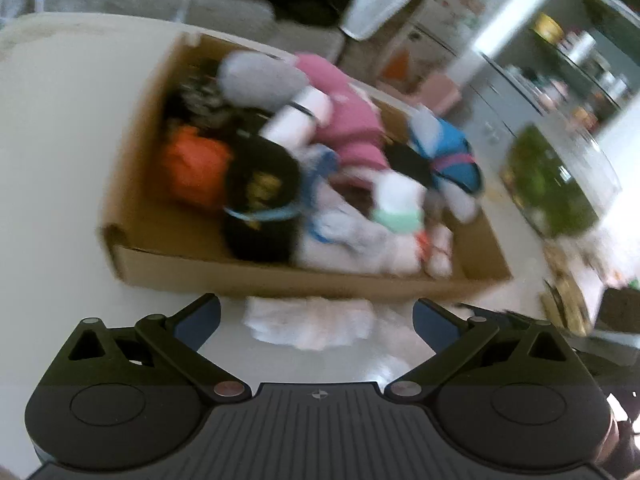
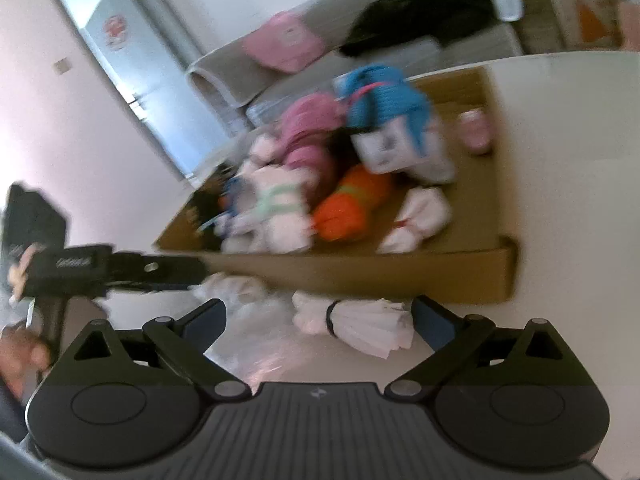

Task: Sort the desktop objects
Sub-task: 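Move both open tools back over the remaining socks on the table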

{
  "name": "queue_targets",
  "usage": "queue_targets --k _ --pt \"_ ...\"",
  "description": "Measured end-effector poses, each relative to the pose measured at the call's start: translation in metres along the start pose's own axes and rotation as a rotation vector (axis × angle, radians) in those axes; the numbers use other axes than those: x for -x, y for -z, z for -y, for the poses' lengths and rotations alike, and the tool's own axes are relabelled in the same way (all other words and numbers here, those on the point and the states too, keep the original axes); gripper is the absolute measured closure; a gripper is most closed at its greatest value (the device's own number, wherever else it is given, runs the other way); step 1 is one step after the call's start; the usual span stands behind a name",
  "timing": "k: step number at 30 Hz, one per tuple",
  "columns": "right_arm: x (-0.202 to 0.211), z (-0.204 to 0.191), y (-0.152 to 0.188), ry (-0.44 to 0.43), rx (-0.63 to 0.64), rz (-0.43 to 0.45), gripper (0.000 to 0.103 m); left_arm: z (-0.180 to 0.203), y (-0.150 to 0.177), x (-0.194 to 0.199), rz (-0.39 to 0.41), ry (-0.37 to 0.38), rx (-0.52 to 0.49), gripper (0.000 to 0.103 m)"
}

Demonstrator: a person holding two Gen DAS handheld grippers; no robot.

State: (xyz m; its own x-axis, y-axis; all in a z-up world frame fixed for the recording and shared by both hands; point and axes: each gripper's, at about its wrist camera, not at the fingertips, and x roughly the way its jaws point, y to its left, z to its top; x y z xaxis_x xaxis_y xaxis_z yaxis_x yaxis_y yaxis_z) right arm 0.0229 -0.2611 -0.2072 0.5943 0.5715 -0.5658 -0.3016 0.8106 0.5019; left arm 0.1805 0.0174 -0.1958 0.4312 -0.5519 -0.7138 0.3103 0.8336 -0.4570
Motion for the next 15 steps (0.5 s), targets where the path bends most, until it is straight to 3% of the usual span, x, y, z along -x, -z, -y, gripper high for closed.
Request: queue_targets --k 3,6,9,15 --pt "0.001 -0.017 0.009 -0.097 0.068 -0.083 0.006 0.014 0.014 0.002 -0.063 0.039 -0.088 0.000" --pt "0.006 -0.030 0.016 -0.129 0.132 -0.125 0.003 0.019 0.036 0.018 -0.101 0.073 -0.156 0.001" --pt "-0.003 -0.041 0.017 -0.081 0.193 -0.148 0.003 0.000 0.042 0.041 -0.080 0.102 -0.070 0.000" --pt "-0.019 -0.037 0.005 -0.059 0.128 -0.090 0.001 -0.044 0.051 0.081 -0.014 0.016 0.042 0.001"
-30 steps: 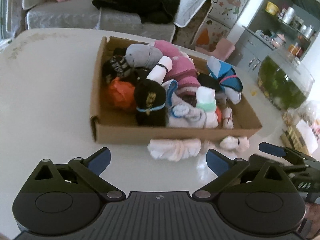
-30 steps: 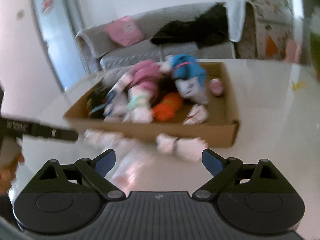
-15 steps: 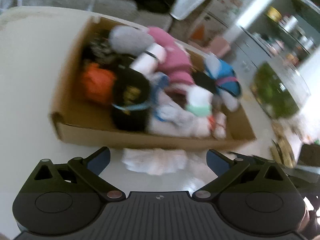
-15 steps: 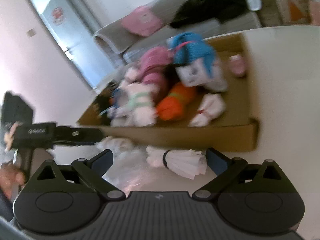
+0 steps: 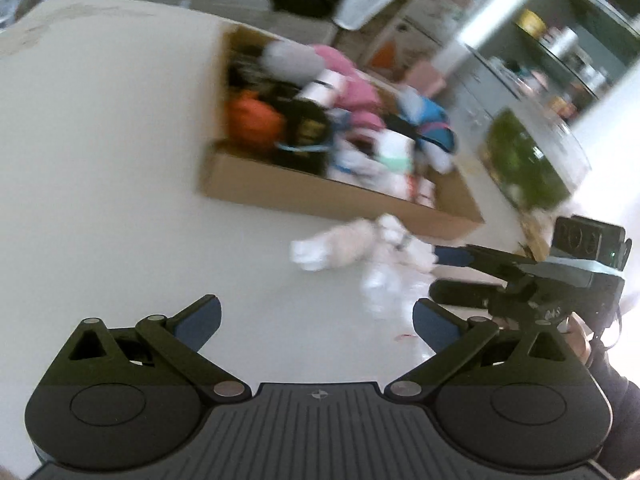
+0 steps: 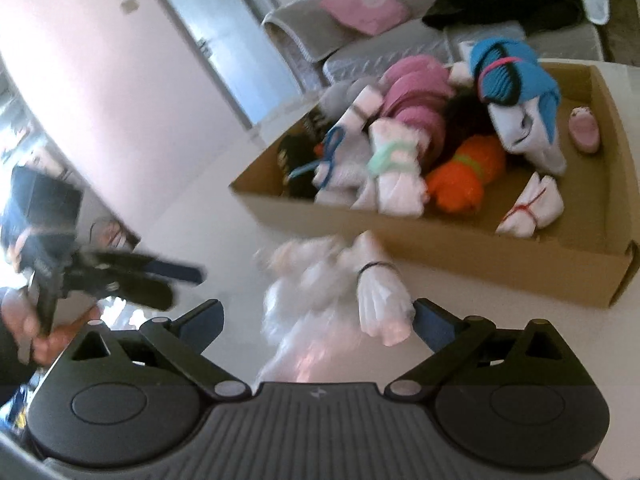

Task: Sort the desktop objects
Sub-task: 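Move both open tools back over the remaining socks on the table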

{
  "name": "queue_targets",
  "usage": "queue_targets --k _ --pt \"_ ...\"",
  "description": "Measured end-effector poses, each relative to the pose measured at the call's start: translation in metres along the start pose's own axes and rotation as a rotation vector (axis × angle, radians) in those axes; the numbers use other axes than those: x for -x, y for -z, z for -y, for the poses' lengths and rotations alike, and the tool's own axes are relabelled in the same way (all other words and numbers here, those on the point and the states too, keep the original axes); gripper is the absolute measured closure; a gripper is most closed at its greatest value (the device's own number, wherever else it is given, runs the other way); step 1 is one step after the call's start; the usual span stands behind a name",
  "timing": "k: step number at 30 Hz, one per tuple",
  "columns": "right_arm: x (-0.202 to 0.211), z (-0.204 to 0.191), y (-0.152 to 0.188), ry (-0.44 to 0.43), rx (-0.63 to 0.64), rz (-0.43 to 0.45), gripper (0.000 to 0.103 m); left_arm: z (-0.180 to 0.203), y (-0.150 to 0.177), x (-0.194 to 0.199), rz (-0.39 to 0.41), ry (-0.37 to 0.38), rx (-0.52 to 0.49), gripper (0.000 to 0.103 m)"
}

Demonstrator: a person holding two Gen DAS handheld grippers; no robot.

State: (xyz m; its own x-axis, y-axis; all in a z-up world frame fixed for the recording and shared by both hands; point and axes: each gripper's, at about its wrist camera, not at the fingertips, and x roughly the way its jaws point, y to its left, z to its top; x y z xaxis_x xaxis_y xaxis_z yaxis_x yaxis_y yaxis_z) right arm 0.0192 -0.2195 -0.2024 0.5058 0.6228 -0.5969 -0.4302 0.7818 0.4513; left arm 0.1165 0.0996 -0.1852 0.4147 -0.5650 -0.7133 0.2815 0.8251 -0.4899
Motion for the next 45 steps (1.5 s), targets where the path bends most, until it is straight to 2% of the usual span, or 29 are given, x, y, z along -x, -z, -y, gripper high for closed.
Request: queue_targets --k 3,7,12,15,16,21,24,27,31,35,39,42,45 --pt "-0.014 -0.002 -0.011 -0.057 0.006 -0.023 0.001 -0.014 -0.003 0.014 0.032 -0.037 0.036 0.000" --pt "-0.037 -0.025 -0.025 -0.158 0.067 -0.112 0.003 -0.027 -0.008 0.031 0.052 -0.069 0.068 0.001" --pt "-0.040 -0.064 -0.022 -0.273 0.145 -0.234 0.005 -0.021 -0.014 0.034 0.052 -0.110 0.010 0.000" --pt "-0.023 -0.072 -0.015 -0.242 0.171 -0.213 0.006 -0.010 -0.019 0.024 0.044 -0.123 -0.055 0.000" --pt "-0.013 -0.072 -0.010 -0.215 0.157 -0.193 0.005 -0.005 -0.020 0.018 0.039 -0.133 -0.085 0.000" --pt "0.029 -0.063 0.018 0.078 0.079 0.003 0.003 0.028 -0.023 -0.020 0.010 -0.231 -0.332 0.001" --pt "0.034 -0.076 0.038 0.252 0.089 0.047 0.003 0.040 -0.018 -0.043 -0.024 -0.281 -0.454 0.001" --pt "0.025 -0.092 0.054 0.369 0.103 0.062 0.001 0.046 -0.014 -0.057 -0.040 -0.305 -0.508 0.001" --pt "0.026 -0.108 0.065 0.477 0.172 0.128 0.003 0.046 -0.014 -0.064 -0.050 -0.308 -0.488 0.001" --pt "0.039 -0.104 0.072 0.565 0.223 0.160 0.003 0.043 -0.015 -0.066 -0.040 -0.314 -0.448 0.000" --pt "0.040 -0.101 0.075 0.564 0.183 0.159 0.002 0.045 -0.013 -0.066 -0.036 -0.320 -0.456 0.000" --pt "0.049 -0.107 0.096 0.577 0.180 0.152 0.001 0.044 -0.012 -0.063 -0.029 -0.329 -0.441 0.000" --pt "0.032 -0.078 0.062 0.563 0.173 0.131 0.003 0.041 -0.009 -0.059 -0.011 -0.339 -0.424 0.000"
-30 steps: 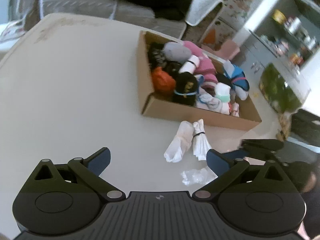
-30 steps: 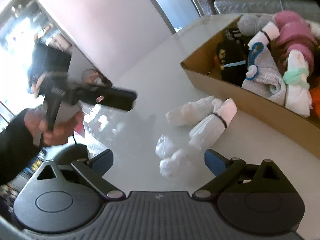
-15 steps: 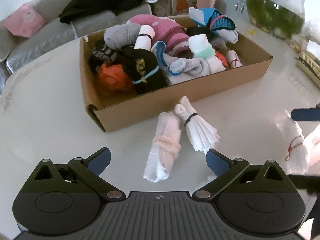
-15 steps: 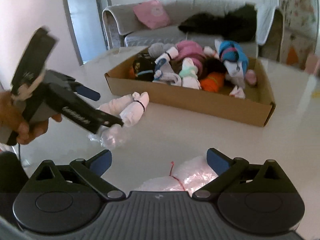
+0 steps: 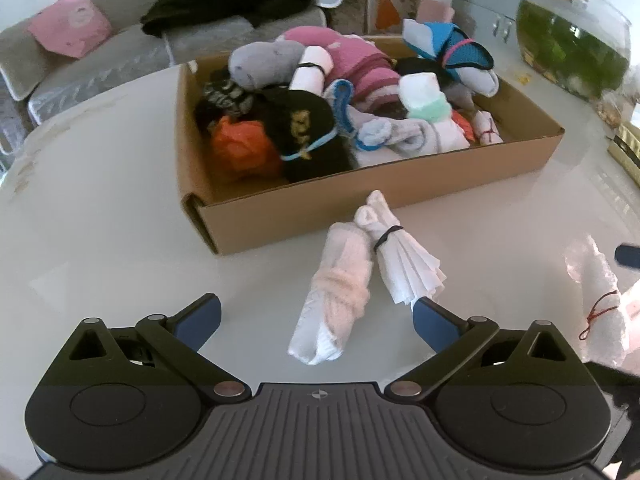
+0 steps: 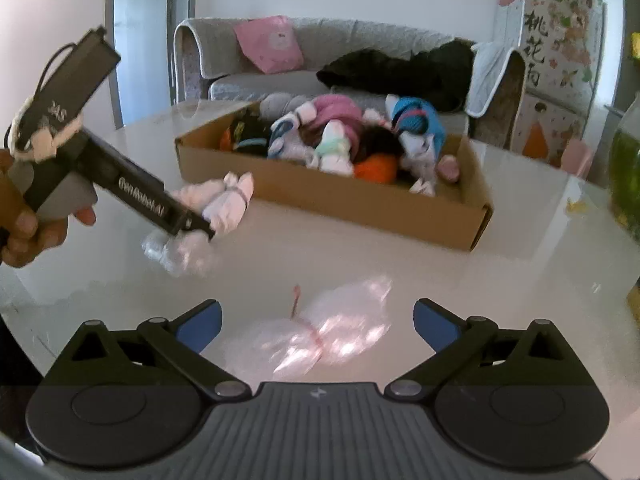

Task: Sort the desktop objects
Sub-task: 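Move both open tools back over the remaining socks on the table, then close left tool on white pink-tied sock while right tool closes on plastic-wrapped sock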

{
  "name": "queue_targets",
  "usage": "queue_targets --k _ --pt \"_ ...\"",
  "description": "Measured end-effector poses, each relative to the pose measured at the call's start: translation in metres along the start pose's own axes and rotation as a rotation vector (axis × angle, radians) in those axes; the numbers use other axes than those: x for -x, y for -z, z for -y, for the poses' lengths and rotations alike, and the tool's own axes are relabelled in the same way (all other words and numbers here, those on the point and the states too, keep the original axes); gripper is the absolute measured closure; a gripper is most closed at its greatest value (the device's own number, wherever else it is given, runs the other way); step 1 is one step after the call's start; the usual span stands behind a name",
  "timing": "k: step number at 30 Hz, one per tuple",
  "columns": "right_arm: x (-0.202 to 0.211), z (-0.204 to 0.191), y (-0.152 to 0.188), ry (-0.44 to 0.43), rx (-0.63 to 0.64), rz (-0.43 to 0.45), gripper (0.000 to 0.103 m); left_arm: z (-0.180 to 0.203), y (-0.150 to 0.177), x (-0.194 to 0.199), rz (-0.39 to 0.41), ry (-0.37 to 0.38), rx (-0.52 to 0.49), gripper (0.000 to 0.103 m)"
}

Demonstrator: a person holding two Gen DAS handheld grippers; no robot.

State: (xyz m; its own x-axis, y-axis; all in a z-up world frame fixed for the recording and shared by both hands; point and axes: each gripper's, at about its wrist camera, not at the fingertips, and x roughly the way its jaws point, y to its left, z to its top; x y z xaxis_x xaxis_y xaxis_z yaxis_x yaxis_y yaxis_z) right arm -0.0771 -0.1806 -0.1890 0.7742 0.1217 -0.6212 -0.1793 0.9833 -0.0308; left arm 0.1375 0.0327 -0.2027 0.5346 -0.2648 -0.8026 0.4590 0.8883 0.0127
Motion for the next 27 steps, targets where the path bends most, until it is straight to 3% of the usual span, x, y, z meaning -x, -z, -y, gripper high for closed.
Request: queue_targets --k 5,8,13,18,27 --pt "-0.005 -0.003 0.004 -0.003 -0.021 -0.022 0.006 -0.001 0.002 0.004 -0.003 -0.005 0.022 0.004" --pt "-0.006 0.000 0.008 0.011 -0.017 -0.028 0.007 0.001 0.002 0.007 0.002 0.040 0.042 0.003" --pt "-0.004 0.009 0.011 -0.014 -0.037 -0.021 0.017 0.019 -0.001 0.002 0.001 0.051 -0.023 0.004" --pt "-0.001 0.014 0.012 -0.015 -0.049 -0.008 0.029 0.026 -0.005 0.000 0.004 0.065 -0.026 0.008" --pt "0.000 0.015 0.013 -0.012 -0.053 -0.001 0.032 0.017 -0.002 0.008 0.000 0.052 -0.049 0.030"
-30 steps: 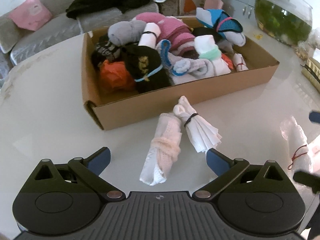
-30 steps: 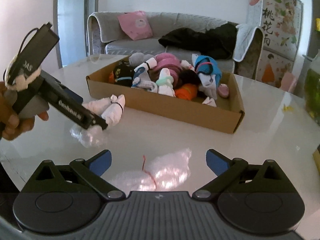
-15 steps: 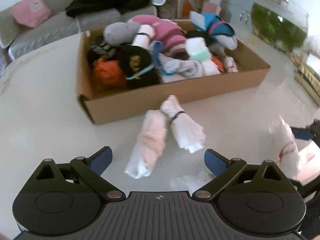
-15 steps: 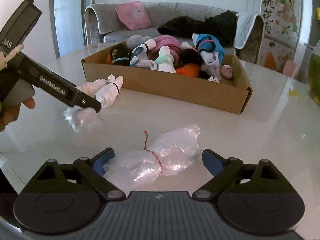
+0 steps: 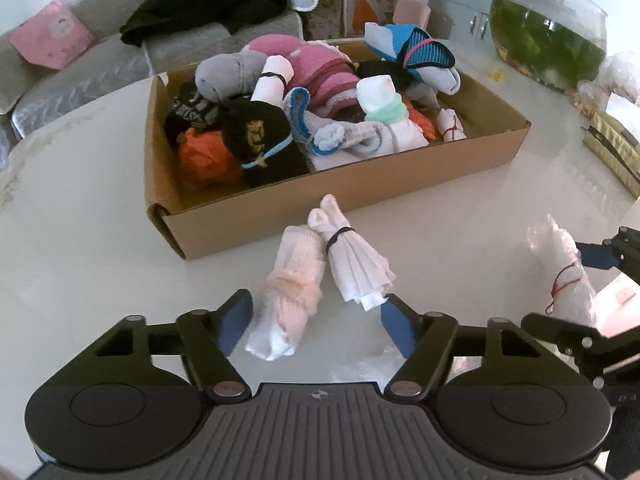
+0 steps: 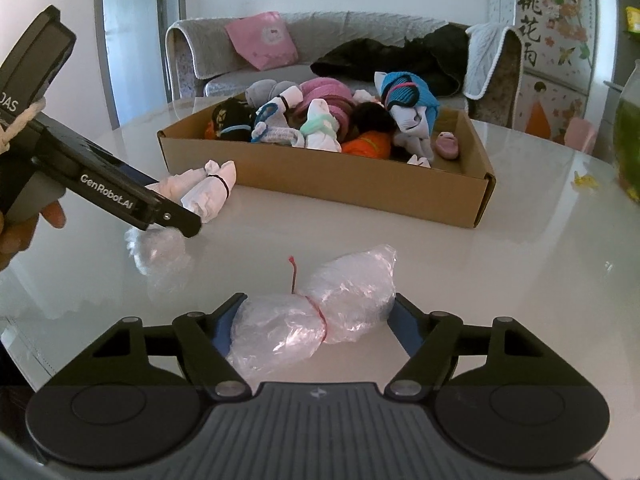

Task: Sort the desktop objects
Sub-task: 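Close left tool on white pink-tied sock while right tool closes on plastic-wrapped sock, then lift both held socks and carry them over the box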

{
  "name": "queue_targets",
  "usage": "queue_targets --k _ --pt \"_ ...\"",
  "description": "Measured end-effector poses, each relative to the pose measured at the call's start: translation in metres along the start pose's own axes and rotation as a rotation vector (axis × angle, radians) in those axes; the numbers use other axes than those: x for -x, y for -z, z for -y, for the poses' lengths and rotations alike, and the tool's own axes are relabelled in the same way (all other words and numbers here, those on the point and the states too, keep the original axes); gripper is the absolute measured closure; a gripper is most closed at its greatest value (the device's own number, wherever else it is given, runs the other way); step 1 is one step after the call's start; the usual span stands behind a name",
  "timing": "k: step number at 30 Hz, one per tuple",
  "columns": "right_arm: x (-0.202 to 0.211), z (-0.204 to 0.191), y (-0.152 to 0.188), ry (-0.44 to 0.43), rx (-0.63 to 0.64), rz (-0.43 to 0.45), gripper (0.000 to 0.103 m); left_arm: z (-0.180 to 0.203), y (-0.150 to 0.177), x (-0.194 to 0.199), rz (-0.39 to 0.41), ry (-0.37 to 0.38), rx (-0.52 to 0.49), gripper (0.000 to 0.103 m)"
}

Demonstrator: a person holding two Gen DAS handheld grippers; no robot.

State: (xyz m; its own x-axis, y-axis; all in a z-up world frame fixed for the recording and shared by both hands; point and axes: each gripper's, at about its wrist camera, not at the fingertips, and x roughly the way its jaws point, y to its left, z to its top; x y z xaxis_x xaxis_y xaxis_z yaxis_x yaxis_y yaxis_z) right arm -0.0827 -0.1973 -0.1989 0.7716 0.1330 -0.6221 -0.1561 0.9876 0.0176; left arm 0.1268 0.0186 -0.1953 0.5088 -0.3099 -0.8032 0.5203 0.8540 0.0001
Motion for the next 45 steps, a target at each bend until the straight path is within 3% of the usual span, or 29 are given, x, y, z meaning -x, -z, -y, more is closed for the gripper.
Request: queue_targets --k 13,25,29,33,34,37,39,45 --pt "-0.001 -0.003 0.000 0.000 0.015 0.009 0.039 -0.015 0.003 0.008 -0.006 -0.002 0.023 0.053" --pt "-0.001 -0.004 0.002 0.000 0.016 0.011 0.040 -0.035 0.010 0.014 0.011 -0.046 0.112 0.053" --pt "-0.001 -0.005 0.002 0.001 0.016 0.011 0.039 -0.031 0.004 0.008 0.015 -0.051 0.120 0.044" --pt "-0.001 -0.005 0.003 0.000 0.013 0.010 0.039 -0.024 0.001 0.004 0.021 -0.043 0.109 0.044" --pt "-0.001 -0.005 0.003 0.000 0.014 0.011 0.040 -0.023 0.001 0.004 0.021 -0.045 0.103 0.046" --pt "-0.001 -0.007 0.003 -0.004 0.021 0.013 0.047 -0.021 0.000 0.005 0.015 -0.024 0.100 0.073" --pt "0.000 -0.009 0.004 -0.007 0.026 0.018 0.052 -0.023 0.000 0.006 0.012 0.002 0.124 0.073" --pt "0.003 -0.014 0.005 -0.023 0.037 0.032 0.063 -0.023 0.002 0.007 0.021 -0.020 0.150 0.073"
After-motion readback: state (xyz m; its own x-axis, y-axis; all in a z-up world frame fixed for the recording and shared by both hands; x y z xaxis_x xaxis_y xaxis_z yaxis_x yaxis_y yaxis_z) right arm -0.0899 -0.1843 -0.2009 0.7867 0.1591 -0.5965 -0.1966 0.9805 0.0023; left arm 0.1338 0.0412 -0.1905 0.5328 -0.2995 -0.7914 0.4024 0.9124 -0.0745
